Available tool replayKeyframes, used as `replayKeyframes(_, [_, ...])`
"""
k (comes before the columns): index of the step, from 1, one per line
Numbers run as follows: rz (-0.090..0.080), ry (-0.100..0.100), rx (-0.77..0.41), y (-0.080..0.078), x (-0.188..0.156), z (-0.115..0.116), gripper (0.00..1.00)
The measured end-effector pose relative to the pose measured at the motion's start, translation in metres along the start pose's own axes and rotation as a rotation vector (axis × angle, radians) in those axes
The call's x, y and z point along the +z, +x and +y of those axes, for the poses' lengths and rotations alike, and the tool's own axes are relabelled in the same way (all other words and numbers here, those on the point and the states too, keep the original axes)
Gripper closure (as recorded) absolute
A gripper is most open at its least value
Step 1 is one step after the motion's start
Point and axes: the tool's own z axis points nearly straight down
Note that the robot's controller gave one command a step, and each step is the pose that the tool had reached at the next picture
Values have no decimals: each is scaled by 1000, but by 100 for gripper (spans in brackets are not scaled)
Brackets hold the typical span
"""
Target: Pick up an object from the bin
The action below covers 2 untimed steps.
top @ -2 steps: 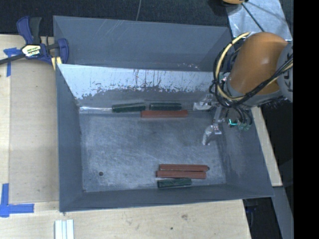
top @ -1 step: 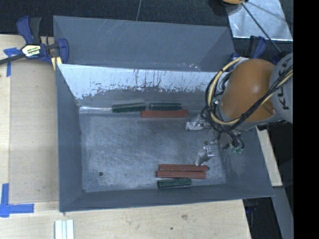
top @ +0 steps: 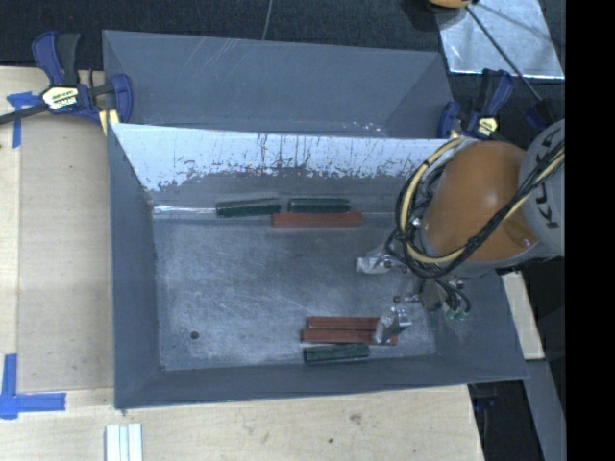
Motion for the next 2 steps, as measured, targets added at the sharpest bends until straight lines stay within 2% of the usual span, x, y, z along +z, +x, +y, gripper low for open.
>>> replayKeyframes(1, [-7, 4, -227, 7, 22, 9, 100])
replayKeyframes(2, [-7, 4, -227, 7, 22, 9, 100])
